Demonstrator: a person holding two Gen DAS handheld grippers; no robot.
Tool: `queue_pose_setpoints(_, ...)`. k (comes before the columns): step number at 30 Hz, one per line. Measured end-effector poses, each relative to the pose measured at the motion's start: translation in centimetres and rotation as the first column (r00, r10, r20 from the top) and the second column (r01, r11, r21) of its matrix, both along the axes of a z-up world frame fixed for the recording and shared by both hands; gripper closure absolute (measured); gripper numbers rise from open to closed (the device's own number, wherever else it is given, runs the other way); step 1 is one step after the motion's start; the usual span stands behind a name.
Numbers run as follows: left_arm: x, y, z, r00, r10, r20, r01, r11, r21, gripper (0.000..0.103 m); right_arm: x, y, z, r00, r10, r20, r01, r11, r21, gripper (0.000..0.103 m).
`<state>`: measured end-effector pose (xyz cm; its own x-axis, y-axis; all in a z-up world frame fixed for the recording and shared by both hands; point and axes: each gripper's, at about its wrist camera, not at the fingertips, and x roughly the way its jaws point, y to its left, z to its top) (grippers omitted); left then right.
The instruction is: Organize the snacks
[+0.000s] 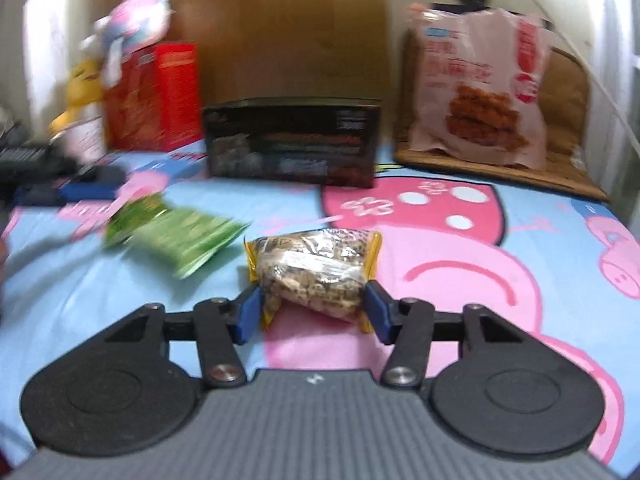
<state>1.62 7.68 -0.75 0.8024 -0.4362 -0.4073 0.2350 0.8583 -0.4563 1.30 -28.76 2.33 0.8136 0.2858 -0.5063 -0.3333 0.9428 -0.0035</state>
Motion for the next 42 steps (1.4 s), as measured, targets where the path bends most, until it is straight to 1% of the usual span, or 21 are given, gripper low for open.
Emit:
queue_pose_setpoints(1,0.0,0.0,0.0,1.0,0.002,-0.001,-0.002,1.0,0.001,0.05,0.7,-0.1,0.1,1.0,-0.026,-0.005,0.026,0.999,0.019,0.042)
queue_pose_setpoints(4,0.0,0.1,0.0,1.0,0.006,0.0,-0.006,1.0,0.0,0.05,1.7,-0.4,0.2,0.999,-0.034,-0.031,0.037,0.996,0.08,0.037)
queue_pose_setpoints(6,0.1,0.1,-0.1,1.0,0.006,-0.003,-0.006,1.0,-0.002,0.05,1.2,-0.3,0.3,1.0,-0.027,-0.012,0.028,0.995,0.096,0.035)
queue_pose_setpoints(9,0.3,0.3,-0.1,1.0,0.002,-0.008,-0.002,1.0,-0.01,0.05,-0.5,-0.3,1.1,0.999,0.036,0.041,-0.041,0.989,0.145,0.036)
queue_pose_setpoints(12,0.4,0.4,-0.2,1.0,0.001,-0.011,-0.001,1.0,-0.022,0.05,-2.0,0.1,2.0,0.986,0.159,0.049,-0.165,0.968,0.188,0.037)
queue_pose_setpoints(14,0.3,0.5,-0.2,1.0,0.0,-0.011,0.0,1.0,-0.028,0.05,-1.8,0.5,2.0,0.971,0.241,-0.015,-0.23,0.944,0.237,0.042)
queue_pose_setpoints(16,0.3,0.5,-0.2,1.0,-0.001,-0.01,0.001,1.0,-0.03,0.05,-1.1,0.9,1.5,0.958,0.275,-0.08,-0.244,0.929,0.277,0.051)
queue_pose_setpoints(20,0.4,0.4,-0.3,1.0,-0.006,-0.013,0.006,1.0,-0.03,0.05,0.8,1.6,0.4,0.95,0.268,-0.163,-0.204,0.923,0.327,0.052)
queue_pose_setpoints(23,0.5,0.3,-0.3,1.0,-0.01,-0.019,0.01,1.0,-0.026,0.05,2.2,1.8,0.0,0.94,0.268,-0.213,-0.169,0.904,0.393,0.052)
queue_pose_setpoints(24,0.5,0.3,-0.3,1.0,-0.01,-0.02,0.01,1.0,-0.025,0.05,2.5,1.9,-0.1,0.936,0.277,-0.219,-0.168,0.895,0.413,0.065)
queue_pose_setpoints(25,0.6,0.3,-0.3,1.0,-0.009,-0.021,0.008,1.0,-0.024,0.05,2.8,2.2,-0.2,0.927,0.294,-0.234,-0.175,0.889,0.423,0.084)
queue_pose_setpoints(26,0.6,0.3,-0.3,1.0,-0.007,-0.023,0.006,1.0,-0.024,0.05,2.8,2.2,-0.2,0.927,0.294,-0.234,-0.172,0.886,0.431,0.084)
queue_pose_setpoints(27,0.6,0.3,-0.4,1.0,-0.005,-0.025,0.005,1.0,-0.025,0.05,2.6,2.2,0.0,0.929,0.292,-0.23,-0.176,0.891,0.418,0.087)
queue_pose_setpoints(29,0.6,0.3,-0.4,1.0,-0.003,-0.028,0.002,1.0,-0.027,0.05,1.8,2.2,0.3,0.936,0.282,-0.208,-0.194,0.911,0.363,0.088)
queue_pose_setpoints(31,0.6,0.3,-0.4,1.0,-0.004,-0.029,0.003,1.0,-0.026,0.05,1.3,1.1,0.4,0.94,0.27,-0.209,-0.187,0.919,0.346,0.09)
queue_pose_setpoints(35,0.4,0.2,-0.3,1.0,-0.017,-0.021,0.016,0.999,-0.031,0.05,0.1,-2.0,0.3,0.929,0.288,-0.233,-0.188,0.908,0.374,0.09)
queue_pose_setpoints(38,0.4,-0.4,-0.1,0.998,-0.062,-0.025,0.061,0.997,-0.043,0.05,-1.1,-3.2,0.3,0.921,0.313,-0.232,-0.213,0.904,0.371,0.09)
queue_pose_setpoints(39,0.2,-0.9,0.1,0.995,-0.096,-0.022,0.095,0.994,-0.055,0.05,-1.4,-3.3,0.3,0.922,0.315,-0.226,-0.219,0.905,0.365,0.09)
queue_pose_setpoints(40,0.1,-1.5,0.3,0.992,-0.126,-0.018,0.124,0.99,-0.061,0.046,-1.7,-3.4,0.3,0.926,0.311,-0.216,-0.222,0.908,0.355,0.086)
queue_pose_setpoints(41,-0.1,-2.1,0.4,0.989,-0.15,-0.017,0.148,0.987,-0.064,0.045,-1.7,-3.2,0.4,0.929,0.306,-0.208,-0.224,0.913,0.342,0.085)
queue_pose_setpoints(42,-0.1,-2.8,0.5,0.984,-0.178,-0.02,0.176,0.982,-0.068,0.044,-1.8,-3.0,0.4,0.931,0.305,-0.2,-0.231,0.917,0.324,0.079)
